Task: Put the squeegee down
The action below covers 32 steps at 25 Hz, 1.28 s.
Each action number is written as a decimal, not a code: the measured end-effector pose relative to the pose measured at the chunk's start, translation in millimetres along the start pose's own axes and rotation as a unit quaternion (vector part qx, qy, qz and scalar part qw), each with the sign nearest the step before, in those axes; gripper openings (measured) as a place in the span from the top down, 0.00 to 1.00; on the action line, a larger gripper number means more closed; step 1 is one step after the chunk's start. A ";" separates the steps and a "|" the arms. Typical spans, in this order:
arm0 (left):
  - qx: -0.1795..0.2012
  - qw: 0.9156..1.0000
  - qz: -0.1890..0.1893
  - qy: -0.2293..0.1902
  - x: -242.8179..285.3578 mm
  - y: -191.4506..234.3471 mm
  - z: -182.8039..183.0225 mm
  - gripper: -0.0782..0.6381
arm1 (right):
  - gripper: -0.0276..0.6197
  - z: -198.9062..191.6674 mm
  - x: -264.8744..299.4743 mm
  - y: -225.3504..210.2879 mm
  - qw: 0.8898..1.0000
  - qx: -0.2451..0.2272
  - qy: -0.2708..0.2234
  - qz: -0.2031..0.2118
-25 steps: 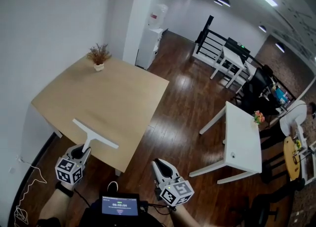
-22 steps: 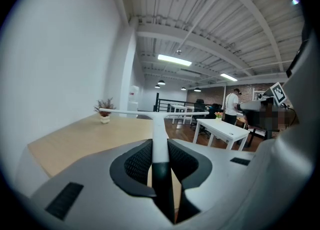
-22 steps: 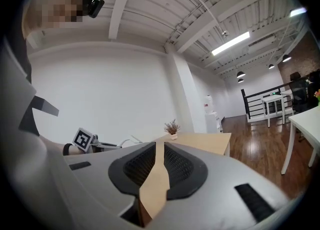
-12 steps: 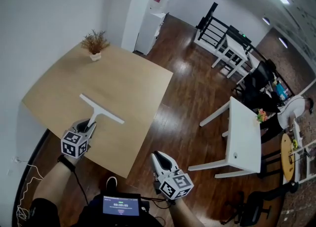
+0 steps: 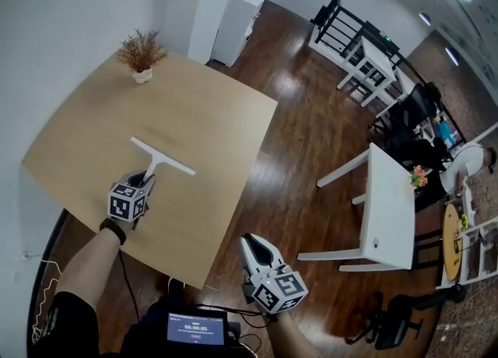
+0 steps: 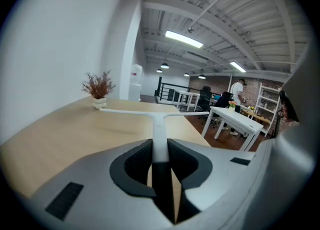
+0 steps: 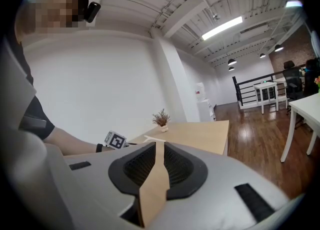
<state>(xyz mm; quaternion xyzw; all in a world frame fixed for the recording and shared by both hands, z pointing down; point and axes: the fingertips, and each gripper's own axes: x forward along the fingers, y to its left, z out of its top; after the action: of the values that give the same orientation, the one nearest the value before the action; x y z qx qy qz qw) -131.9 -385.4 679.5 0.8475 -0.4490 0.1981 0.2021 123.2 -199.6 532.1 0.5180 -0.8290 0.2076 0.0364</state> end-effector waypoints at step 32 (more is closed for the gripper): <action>0.009 0.989 -0.010 0.146 108.9 23.2 -112.1 0.76 | 0.84 -56.0 110.9 -33.7 0.996 0.056 0.070 -0.007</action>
<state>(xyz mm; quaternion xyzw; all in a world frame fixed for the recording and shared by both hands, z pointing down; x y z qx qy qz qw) -112.3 -413.2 833.9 0.8159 -0.4041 0.3216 0.2599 92.8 -284.6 624.1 0.5093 -0.8078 0.2891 0.0672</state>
